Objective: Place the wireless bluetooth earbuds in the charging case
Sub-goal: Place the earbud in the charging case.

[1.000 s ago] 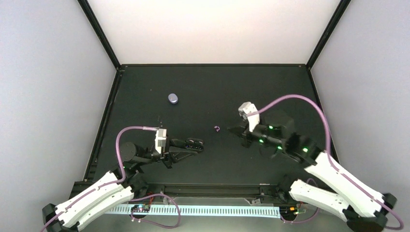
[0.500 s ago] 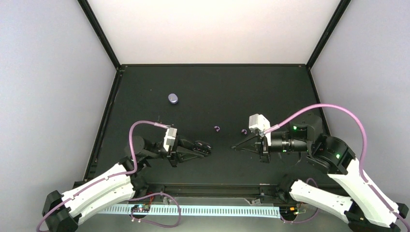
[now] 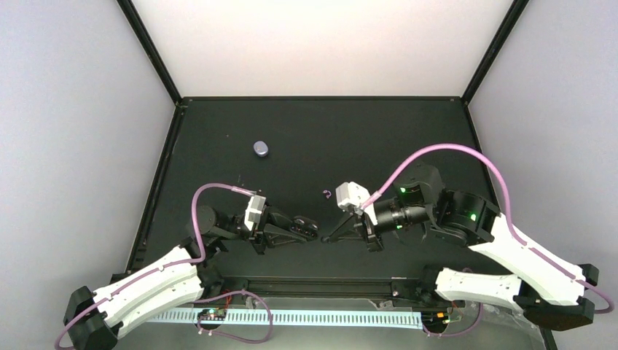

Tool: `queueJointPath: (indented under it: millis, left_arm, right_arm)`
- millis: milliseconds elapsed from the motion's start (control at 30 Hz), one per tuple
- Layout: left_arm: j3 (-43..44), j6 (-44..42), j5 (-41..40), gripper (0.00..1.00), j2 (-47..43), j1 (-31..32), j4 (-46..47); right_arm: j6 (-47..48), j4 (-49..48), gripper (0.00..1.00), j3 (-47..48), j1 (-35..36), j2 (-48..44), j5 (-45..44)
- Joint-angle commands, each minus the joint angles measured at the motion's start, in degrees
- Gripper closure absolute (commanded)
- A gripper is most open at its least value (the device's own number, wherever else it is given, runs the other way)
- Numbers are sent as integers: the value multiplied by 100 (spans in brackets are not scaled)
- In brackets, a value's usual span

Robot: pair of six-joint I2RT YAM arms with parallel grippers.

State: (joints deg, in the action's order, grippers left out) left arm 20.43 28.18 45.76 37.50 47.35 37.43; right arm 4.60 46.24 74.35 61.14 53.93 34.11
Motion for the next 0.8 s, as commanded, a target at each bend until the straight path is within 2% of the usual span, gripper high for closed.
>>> queueJointPath:
  millis: [0, 367, 767]
  left_arm:
    - [199, 5, 171, 98, -103, 28, 253]
    - [206, -90, 102, 98, -215, 37, 66]
    - [234, -193, -7, 98, -318, 51, -136]
  right_arm:
    - [38, -306, 99, 179, 116, 136, -193]
    - [-183, -778, 99, 108, 265, 383, -567]
    - [-118, -649, 99, 158, 397, 576, -938]
